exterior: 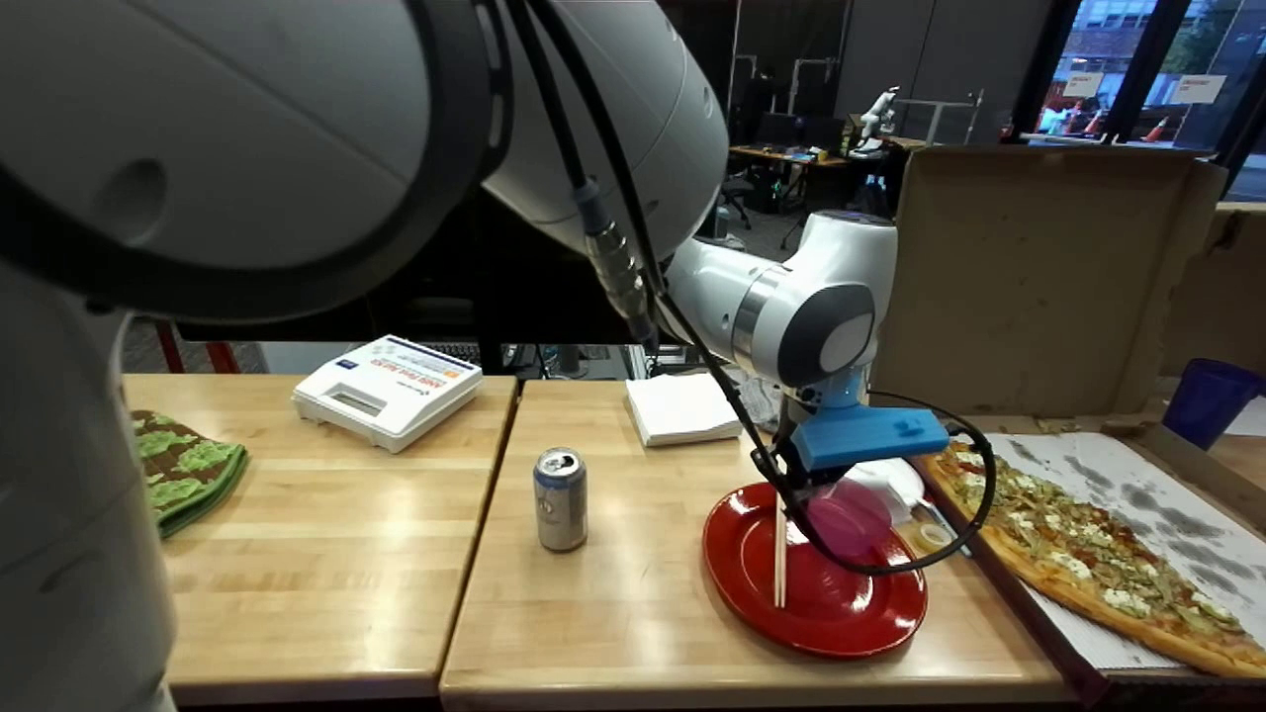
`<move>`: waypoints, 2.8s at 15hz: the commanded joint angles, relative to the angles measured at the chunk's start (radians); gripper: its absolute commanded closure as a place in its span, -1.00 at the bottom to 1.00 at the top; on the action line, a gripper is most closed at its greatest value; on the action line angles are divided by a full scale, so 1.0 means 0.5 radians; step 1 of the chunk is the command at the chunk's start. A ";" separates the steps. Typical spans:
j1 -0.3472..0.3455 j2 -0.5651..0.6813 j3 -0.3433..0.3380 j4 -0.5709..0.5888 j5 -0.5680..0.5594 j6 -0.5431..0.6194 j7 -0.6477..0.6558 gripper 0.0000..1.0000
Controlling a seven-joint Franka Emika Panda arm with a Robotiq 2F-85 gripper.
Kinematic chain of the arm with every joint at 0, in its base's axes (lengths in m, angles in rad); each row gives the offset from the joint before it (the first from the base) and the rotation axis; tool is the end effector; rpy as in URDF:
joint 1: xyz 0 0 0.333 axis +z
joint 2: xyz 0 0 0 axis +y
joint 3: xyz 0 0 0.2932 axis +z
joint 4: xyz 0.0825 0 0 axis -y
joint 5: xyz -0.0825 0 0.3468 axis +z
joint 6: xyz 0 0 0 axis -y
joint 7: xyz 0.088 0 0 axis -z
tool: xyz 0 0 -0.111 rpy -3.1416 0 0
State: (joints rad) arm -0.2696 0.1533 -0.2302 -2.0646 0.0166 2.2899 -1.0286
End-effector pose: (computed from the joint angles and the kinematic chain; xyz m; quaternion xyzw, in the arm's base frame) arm 0.4827 -0.2602 0.3647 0.9653 0.2580 0.0199 0.0342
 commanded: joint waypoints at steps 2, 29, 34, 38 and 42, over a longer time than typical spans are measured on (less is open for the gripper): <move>0.045 -0.331 0.029 -0.332 -0.201 0.210 0.032 0.98; 0.601 -0.960 0.172 -1.103 -0.594 0.476 -0.940 0.98; 0.598 -0.878 0.109 -1.024 -0.424 0.381 -1.158 0.98; 0.587 -0.749 0.071 -0.884 -0.212 0.215 -1.354 0.98; 0.531 -0.562 0.076 -0.707 -0.091 0.082 -1.432 0.98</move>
State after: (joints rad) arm 0.0115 -0.2033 -0.1912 -2.4977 -0.0735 2.3800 -1.7062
